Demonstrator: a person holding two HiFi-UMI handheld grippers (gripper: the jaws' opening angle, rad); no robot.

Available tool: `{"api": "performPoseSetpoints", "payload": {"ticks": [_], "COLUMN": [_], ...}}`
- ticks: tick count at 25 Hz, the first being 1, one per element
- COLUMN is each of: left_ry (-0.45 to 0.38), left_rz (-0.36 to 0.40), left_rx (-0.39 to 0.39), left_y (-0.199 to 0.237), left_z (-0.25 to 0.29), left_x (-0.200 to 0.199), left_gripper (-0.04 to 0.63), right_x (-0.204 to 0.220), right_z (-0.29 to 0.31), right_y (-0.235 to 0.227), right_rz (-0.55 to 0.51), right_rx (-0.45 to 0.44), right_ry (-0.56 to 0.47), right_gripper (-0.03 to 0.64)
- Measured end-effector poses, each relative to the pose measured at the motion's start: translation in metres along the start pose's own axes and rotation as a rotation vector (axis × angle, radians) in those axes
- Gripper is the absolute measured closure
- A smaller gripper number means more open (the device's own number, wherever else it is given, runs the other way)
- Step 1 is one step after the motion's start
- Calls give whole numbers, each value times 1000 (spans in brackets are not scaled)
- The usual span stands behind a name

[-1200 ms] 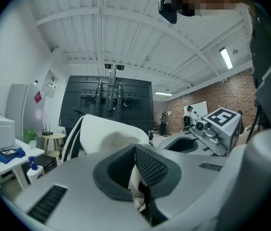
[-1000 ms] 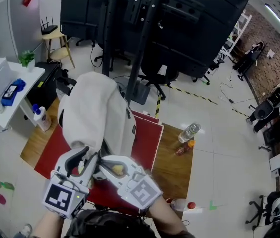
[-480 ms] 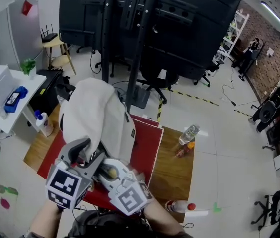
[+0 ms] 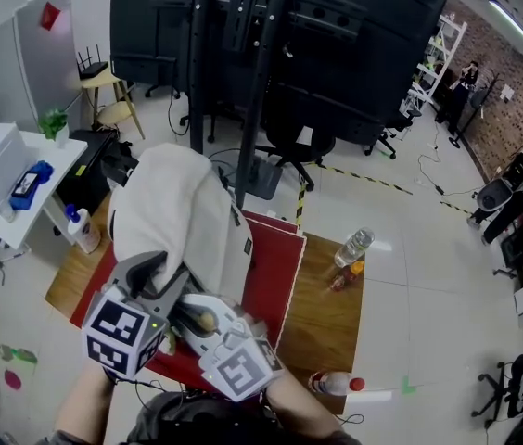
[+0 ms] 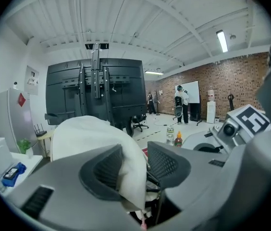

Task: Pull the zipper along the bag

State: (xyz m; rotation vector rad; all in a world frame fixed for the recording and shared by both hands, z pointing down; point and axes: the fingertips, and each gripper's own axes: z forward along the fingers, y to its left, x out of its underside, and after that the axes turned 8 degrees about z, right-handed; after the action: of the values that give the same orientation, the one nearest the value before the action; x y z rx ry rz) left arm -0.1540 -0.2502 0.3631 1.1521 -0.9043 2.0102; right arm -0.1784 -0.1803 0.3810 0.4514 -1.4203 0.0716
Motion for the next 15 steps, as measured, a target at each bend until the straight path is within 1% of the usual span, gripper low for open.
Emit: {"api": "performPoseSetpoints", "payload": {"ticks": [3, 6, 9, 12, 15], "left_ry": [12, -7, -67, -130, -186], "left_rz": [2, -45, -108, -159, -230], "left_rx": [9, 32, 56, 64, 79], "left_y": [0, 1, 2, 3, 4], "left_z": [1, 1, -2, -7, -10], "left_x": [2, 0, -7, -14, -26], "left_gripper": [422, 449, 504, 518, 523], "right_x": [1, 0, -3, -5, -8], "right_z": [0, 1, 2, -1, -9], "right_y": [1, 1, 1, -2, -11], "right_rz": [-16, -24, -8, 45, 103], "right_rx": [6, 17, 32, 62, 129], "right_ry": [12, 15, -1, -44, -53], "right_gripper": [561, 561, 561, 561, 561]}}
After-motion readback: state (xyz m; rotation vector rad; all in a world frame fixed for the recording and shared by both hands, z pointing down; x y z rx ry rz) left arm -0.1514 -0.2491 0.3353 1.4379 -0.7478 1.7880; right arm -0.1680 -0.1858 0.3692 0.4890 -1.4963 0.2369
